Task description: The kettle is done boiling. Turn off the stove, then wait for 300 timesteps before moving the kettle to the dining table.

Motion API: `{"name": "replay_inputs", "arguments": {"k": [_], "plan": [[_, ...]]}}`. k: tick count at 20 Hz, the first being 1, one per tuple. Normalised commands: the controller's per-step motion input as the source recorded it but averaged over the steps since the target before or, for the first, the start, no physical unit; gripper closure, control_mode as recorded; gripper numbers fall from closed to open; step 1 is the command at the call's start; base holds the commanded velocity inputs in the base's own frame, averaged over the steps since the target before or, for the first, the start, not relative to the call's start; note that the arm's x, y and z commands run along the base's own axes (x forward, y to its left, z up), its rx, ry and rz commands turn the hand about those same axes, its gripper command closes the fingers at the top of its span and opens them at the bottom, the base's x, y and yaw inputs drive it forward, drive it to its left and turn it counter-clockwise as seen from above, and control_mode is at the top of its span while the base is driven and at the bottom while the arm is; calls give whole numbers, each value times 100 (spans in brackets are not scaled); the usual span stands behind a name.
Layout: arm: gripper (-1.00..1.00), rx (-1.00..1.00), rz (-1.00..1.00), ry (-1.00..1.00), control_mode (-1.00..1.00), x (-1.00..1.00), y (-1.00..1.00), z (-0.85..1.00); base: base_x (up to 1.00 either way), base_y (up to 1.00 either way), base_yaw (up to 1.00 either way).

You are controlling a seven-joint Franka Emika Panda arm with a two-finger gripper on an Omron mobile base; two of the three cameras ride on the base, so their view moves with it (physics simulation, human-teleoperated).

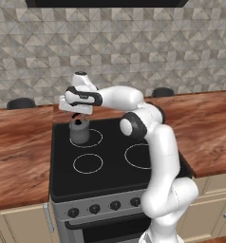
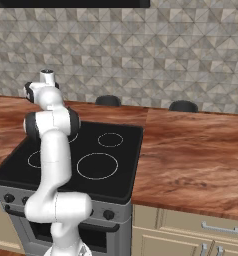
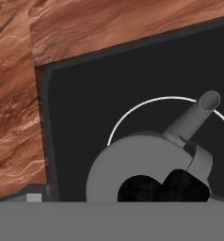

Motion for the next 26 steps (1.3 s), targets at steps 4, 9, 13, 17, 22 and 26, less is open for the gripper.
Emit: {"name": "replay_inputs", "arguments": {"k": [4,9,13,17,22,26], "plan": [[100,0,0,2,-100,0,4,-7,0,0,0],[100,0,0,4,-100,0,0,-6,0,0,0],[100,0,0,5,-100,0,0,-6,0,0,0],[100,0,-2,0,-100,-5,-4,0,0,0,0],[100,0,-5,0,-100,-19,-8,17,0,0,0],[100,0,-6,0,-100,-20,-9,32,0,0,0]]}}
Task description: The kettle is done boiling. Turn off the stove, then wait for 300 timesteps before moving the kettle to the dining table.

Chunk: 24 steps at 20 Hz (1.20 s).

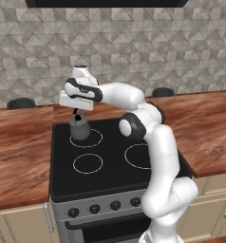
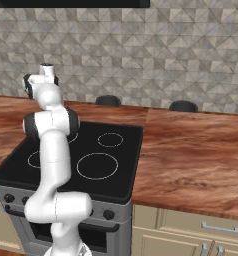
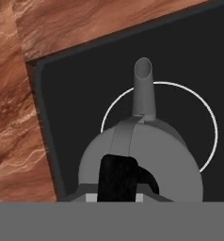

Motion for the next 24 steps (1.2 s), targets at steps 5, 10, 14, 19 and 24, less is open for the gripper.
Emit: {"name": "replay_inputs", "arguments": {"k": [5,10,14,19,24], "plan": [[100,0,-7,0,-100,-35,-15,35,0,0,0],[100,0,-7,0,-100,-59,-32,22,0,0,0],[100,2,-8,0,-100,-71,-33,24,0,0,0],[100,4,-9,0,-100,-76,-30,27,0,0,0],[100,4,-9,0,-100,-77,-32,22,0,0,0]]}}
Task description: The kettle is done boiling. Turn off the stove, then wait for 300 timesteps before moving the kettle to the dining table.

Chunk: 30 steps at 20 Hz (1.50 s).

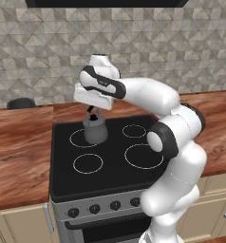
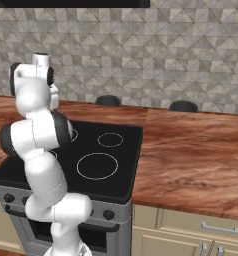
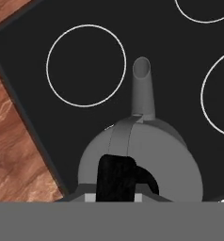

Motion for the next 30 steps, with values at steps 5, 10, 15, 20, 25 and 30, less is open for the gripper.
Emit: {"name": "replay_inputs", "arguments": {"k": [5,10,15,20,25,30], "plan": [[100,2,-10,0,-100,-69,-30,26,0,0,0],[100,0,-9,0,-100,-56,-27,32,0,0,0],[100,0,-8,0,-100,-50,-22,37,0,0,0],[100,0,-6,0,-100,-44,-13,22,0,0,0],[100,0,-1,1,-100,-5,-3,3,0,0,0],[100,0,0,0,-100,0,0,0,0,0,0]]}}
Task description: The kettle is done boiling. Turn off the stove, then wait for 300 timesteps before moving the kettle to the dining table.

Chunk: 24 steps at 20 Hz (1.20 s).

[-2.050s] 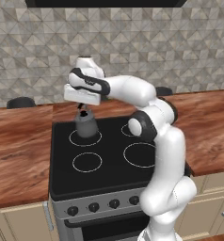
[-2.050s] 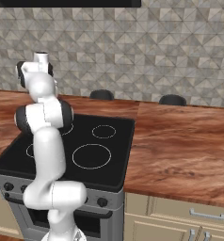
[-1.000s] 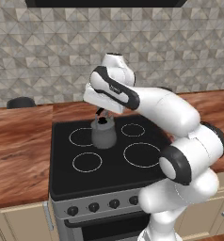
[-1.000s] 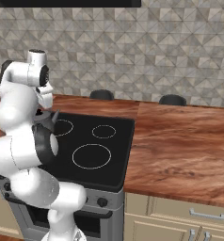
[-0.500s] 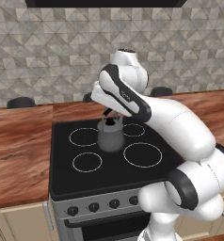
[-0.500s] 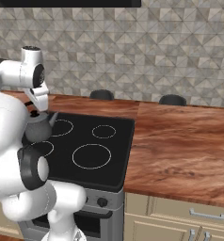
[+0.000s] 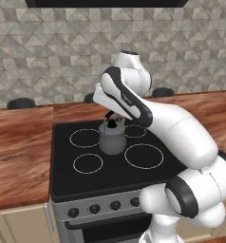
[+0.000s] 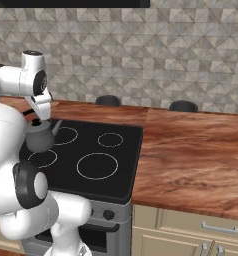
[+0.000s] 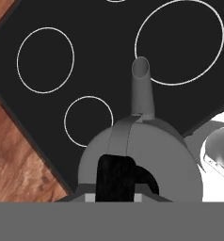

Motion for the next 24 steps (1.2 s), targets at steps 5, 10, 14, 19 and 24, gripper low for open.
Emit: {"name": "replay_inputs", "arguments": {"k": [5,10,14,19,24], "plan": [[100,0,-1,0,-100,-2,0,0,0,0,0],[100,0,0,0,100,0,0,0,-28,-22,-8],[100,0,0,0,100,0,0,0,-48,-43,-12],[100,0,0,0,100,0,0,0,-50,-49,-11],[100,0,0,0,100,0,0,0,-33,-62,-7]]}}
